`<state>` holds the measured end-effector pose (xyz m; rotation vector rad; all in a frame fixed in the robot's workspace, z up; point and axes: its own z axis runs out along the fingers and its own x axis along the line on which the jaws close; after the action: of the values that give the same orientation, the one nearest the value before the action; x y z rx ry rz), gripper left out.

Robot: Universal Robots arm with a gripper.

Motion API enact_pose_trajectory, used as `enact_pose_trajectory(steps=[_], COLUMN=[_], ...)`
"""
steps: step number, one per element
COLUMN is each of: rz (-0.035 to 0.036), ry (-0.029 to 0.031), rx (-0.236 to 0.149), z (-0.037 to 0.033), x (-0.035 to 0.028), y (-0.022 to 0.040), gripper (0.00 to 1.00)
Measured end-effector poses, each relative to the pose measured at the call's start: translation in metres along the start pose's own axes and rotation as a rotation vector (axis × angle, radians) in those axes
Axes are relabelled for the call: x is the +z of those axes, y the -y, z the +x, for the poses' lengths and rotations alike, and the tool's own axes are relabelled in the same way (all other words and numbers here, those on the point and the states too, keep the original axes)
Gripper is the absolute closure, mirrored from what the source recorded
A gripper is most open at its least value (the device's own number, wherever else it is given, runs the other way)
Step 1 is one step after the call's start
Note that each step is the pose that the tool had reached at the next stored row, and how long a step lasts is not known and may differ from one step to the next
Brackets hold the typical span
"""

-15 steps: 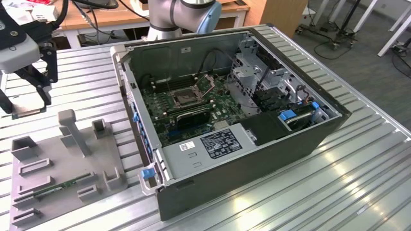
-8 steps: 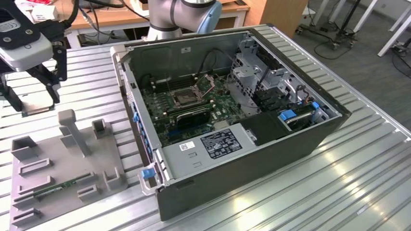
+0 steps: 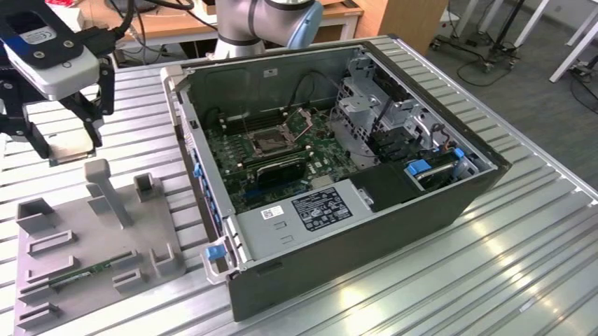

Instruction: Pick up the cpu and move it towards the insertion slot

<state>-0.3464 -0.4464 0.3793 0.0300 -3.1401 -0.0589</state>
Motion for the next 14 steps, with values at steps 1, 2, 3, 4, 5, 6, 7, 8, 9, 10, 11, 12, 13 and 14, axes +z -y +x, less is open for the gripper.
enact_pose_trajectory(steps=[1, 2, 3, 4, 5, 6, 7, 8, 9, 10, 11, 12, 13, 14], rz=[0.0, 0.0, 0.0, 0.0, 0.0, 0.0001, 0.0001, 0.0001, 0.0, 0.0001, 0.0, 0.0, 0.0001, 0.0], ry=[-0.0001, 0.0, 0.0, -0.0001, 0.0, -0.0001, -0.0001, -0.0001, 0.0, -0.0001, 0.0, 0.0, -0.0001, 0.0], rx=[0.0, 0.0, 0.0, 0.0, 0.0, 0.0, 0.0, 0.0, 0.0, 0.0, 0.0, 0.0, 0.0, 0.0], z=[-0.0018, -0.0036, -0.0053, -0.007, -0.0085, -0.0099, -0.0112, -0.0124, -0.0135, -0.0145, -0.0154, -0.0163, -0.0171, -0.0179], x=[0.0, 0.0, 0.0, 0.0, 0.0, -0.0001, -0.0001, -0.0001, 0.0, -0.0001, 0.0, 0.0, -0.0001, 0.0], y=[0.0, 0.0, 0.0001, 0.0001, 0.0001, 0.0002, 0.0002, 0.0002, 0.0003, 0.0003, 0.0003, 0.0003, 0.0003, 0.0003], gripper=[0.45, 0.45, 0.45, 0.45, 0.45, 0.45, 0.45, 0.45, 0.45, 0.45, 0.45, 0.45, 0.45, 0.45])
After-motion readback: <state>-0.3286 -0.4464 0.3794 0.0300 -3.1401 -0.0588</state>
